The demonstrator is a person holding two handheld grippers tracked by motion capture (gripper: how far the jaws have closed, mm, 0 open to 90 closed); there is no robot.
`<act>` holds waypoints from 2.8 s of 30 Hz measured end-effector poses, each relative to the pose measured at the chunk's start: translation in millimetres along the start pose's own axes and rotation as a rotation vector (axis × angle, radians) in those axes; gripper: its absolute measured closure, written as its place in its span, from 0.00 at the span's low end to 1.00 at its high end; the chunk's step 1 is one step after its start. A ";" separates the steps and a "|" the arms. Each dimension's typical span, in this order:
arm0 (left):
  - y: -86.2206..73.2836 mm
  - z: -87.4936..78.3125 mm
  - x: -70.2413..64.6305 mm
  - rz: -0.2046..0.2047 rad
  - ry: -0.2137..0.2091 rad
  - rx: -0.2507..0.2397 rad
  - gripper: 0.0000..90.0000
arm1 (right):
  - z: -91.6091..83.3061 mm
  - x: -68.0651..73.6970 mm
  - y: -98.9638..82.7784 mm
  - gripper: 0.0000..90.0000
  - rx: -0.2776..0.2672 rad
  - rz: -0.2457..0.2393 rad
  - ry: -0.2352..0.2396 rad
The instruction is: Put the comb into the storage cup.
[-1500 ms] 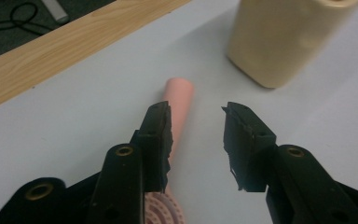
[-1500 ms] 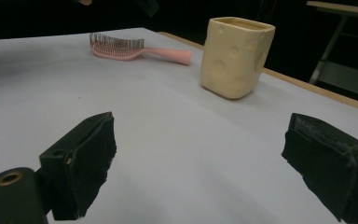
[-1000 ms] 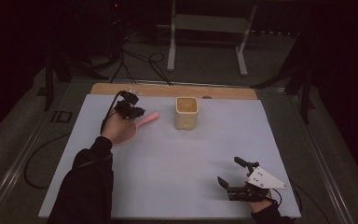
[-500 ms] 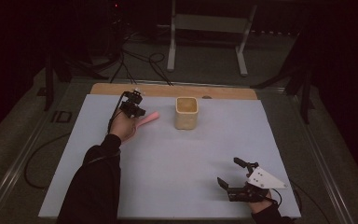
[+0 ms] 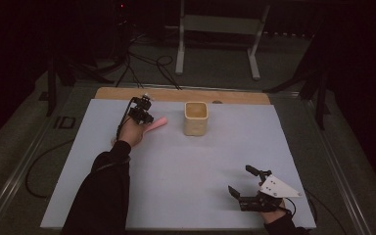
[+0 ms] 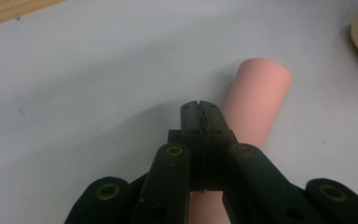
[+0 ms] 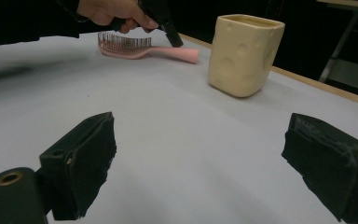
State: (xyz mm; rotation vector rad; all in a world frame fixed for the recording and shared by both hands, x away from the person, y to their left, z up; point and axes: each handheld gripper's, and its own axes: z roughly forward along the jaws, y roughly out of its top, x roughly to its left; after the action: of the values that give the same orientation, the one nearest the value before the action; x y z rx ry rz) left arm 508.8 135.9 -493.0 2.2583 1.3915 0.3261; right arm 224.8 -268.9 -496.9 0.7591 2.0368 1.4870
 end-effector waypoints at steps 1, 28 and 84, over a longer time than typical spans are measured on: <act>0.0 0.0 0.0 0.000 0.000 0.000 1.00 | -0.1 -0.3 0.0 0.10 0.000 -0.001 -0.001; -21.7 -2.0 -45.7 0.095 -0.077 0.057 1.00 | -1.9 -0.8 1.2 0.10 0.000 -0.009 -0.016; -109.1 -55.1 -93.2 0.295 -0.155 0.133 1.00 | -0.7 -0.4 1.1 0.10 0.005 -0.013 -0.026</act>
State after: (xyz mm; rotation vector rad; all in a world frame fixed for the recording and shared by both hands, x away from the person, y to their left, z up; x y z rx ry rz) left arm 357.5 109.0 -496.5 2.5418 1.0299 0.1514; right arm 224.8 -269.4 -495.6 0.7617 2.0230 1.4576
